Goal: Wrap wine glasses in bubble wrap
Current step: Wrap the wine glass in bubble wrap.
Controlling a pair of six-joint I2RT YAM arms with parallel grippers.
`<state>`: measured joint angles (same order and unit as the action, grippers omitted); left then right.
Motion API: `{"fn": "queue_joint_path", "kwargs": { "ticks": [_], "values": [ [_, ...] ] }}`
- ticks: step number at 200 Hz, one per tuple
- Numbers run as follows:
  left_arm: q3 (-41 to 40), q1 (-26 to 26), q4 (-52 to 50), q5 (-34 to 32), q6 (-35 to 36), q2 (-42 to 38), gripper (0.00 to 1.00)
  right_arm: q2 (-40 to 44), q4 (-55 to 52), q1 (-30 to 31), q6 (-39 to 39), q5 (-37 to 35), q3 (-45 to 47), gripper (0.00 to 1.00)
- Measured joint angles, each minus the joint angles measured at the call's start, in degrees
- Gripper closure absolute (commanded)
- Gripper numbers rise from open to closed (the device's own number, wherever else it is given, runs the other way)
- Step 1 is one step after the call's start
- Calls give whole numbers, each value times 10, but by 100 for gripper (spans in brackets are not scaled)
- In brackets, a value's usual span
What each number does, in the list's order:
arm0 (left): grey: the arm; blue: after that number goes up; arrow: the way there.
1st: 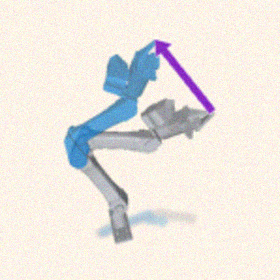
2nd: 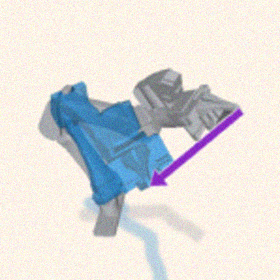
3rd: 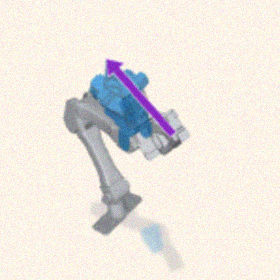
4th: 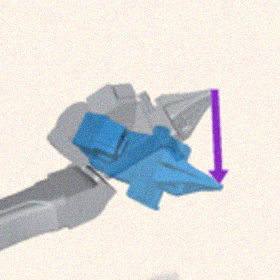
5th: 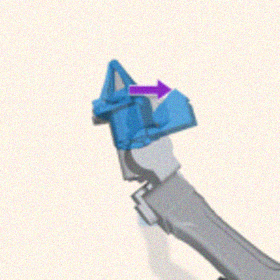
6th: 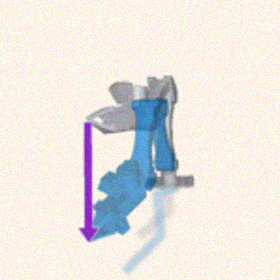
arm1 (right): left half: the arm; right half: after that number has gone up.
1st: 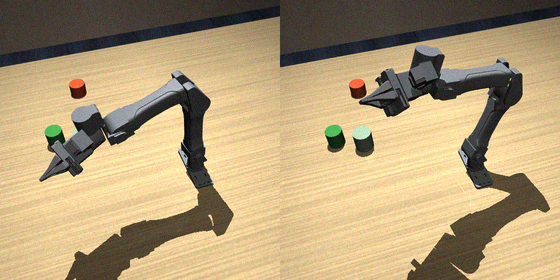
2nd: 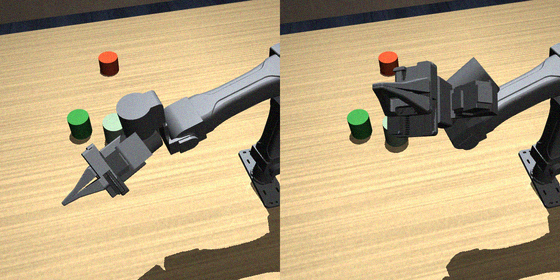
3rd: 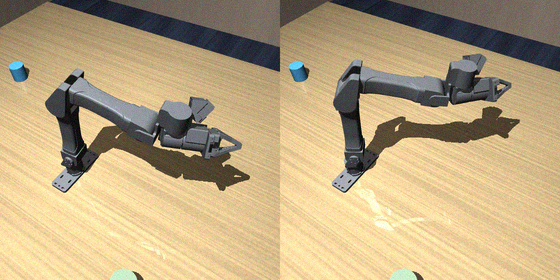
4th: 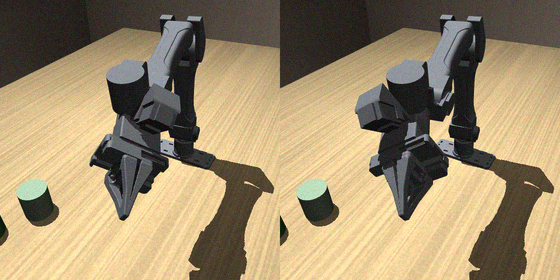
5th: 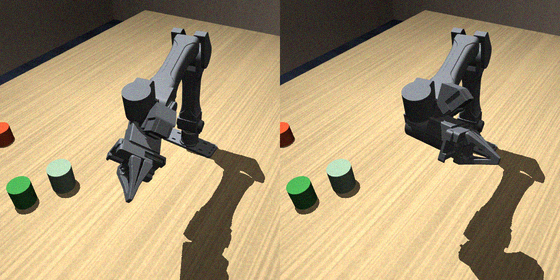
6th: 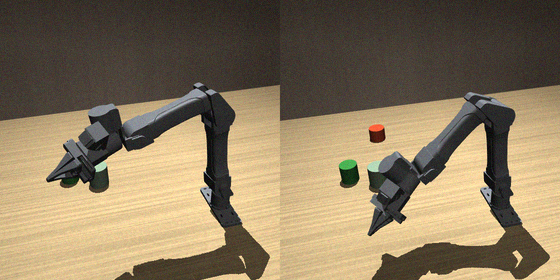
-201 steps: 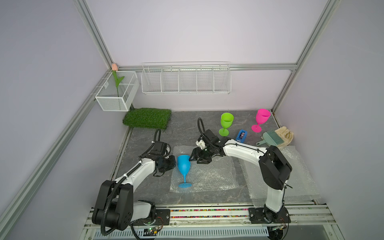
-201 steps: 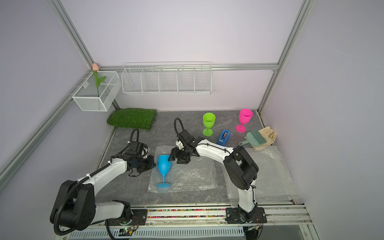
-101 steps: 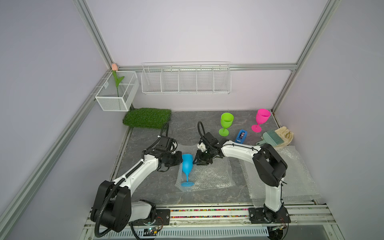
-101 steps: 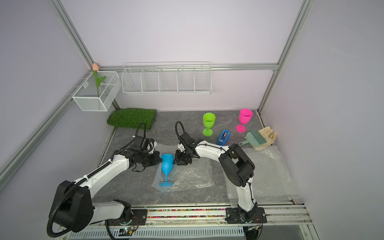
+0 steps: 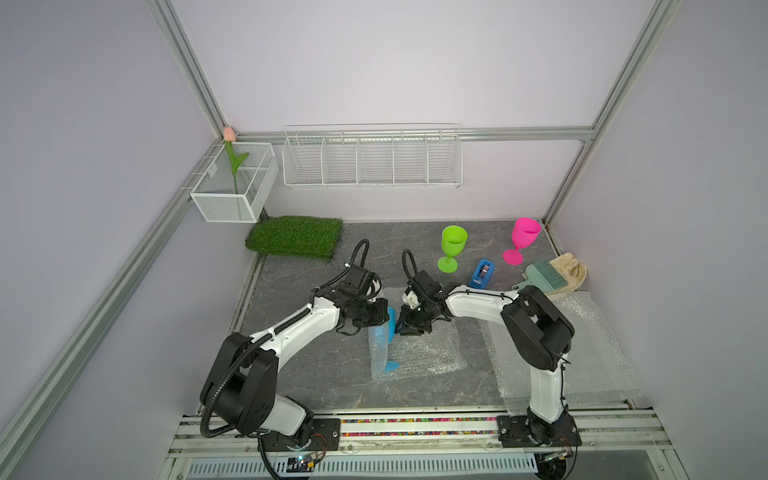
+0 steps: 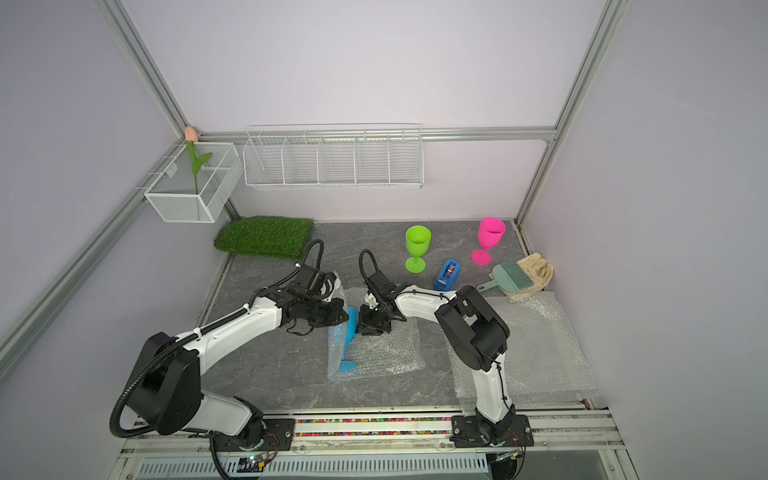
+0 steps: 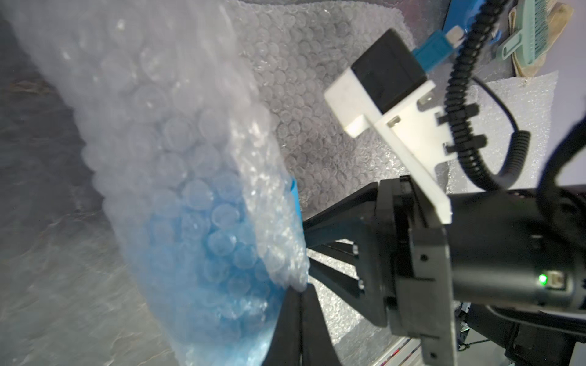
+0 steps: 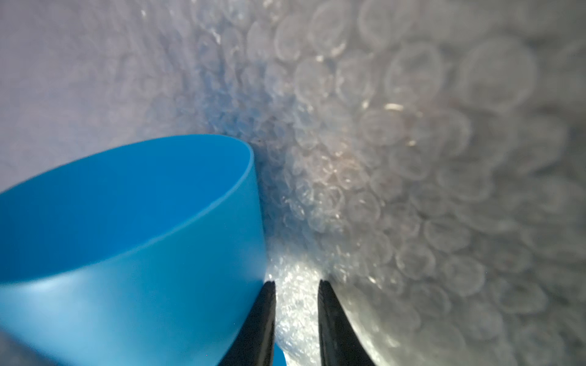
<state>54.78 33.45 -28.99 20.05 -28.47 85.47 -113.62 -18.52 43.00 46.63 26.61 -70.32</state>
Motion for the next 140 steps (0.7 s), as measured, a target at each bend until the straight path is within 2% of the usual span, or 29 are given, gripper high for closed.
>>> {"fn": "queue_joint_path", "kwargs": {
  "ticks": [12,28,62,97,128,140],
  "values": [
    [7,8,6,2,-2,12,100,2,6,-5,0,4,7,72],
    [12,14,14,7,-5,26,100,17,12,-15,0,3,23,66],
    [15,19,35,24,-10,44,100,82,28,-48,3,7,61,60],
    [15,22,45,34,-11,51,100,125,83,-58,16,31,62,59],
    [15,23,48,41,-12,53,100,111,113,-58,28,51,55,60],
    [15,23,48,43,-12,53,100,97,127,-59,34,61,54,63]
  ]
}}
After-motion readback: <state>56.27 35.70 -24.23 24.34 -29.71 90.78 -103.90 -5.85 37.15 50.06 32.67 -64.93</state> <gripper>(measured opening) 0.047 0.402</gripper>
